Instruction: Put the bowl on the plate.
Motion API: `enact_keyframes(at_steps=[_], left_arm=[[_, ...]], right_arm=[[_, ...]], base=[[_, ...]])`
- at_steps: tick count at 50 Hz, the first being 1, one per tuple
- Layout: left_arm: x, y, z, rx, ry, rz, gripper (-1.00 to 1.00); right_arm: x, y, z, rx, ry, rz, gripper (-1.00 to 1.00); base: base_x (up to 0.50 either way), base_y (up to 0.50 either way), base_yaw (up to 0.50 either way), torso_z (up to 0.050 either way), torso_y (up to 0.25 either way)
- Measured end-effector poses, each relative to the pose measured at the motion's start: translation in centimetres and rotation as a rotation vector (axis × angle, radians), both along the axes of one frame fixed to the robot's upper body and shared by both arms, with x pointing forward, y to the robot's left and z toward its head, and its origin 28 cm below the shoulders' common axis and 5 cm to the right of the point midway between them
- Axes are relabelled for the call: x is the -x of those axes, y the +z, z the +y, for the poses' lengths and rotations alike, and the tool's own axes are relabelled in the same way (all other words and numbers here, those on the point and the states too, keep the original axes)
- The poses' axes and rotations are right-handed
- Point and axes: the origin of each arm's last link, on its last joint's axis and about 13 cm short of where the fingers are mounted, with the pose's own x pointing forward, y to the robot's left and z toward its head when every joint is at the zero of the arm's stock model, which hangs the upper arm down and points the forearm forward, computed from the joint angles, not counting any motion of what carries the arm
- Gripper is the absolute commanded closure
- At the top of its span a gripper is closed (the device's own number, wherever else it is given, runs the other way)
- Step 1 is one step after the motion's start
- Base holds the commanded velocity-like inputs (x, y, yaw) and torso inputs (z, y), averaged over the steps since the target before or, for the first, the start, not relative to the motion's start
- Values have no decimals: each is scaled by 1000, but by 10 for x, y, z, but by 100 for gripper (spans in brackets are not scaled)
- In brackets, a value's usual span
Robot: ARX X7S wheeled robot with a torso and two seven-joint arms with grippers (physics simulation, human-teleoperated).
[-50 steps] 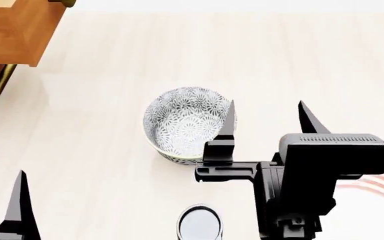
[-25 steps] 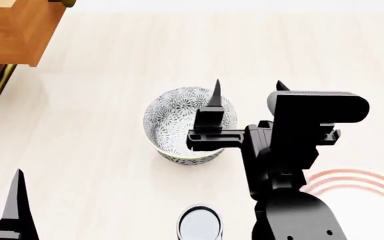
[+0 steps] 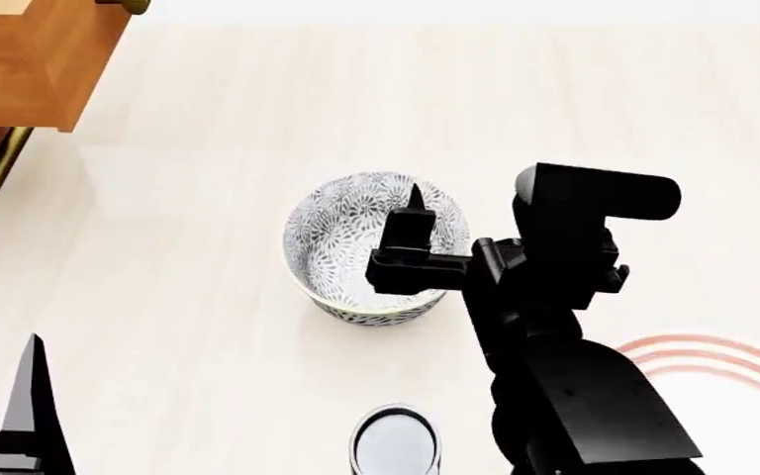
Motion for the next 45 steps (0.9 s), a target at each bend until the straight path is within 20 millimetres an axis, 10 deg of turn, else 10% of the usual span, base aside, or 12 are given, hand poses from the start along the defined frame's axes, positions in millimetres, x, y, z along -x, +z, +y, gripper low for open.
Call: enact_keyframes(at_steps=[45], left_arm=[[-2, -1, 1, 3, 6, 8, -100]], right_arm=[[-32, -31, 4, -50, 24, 153, -100]], base=[[0, 0, 0, 0, 0]])
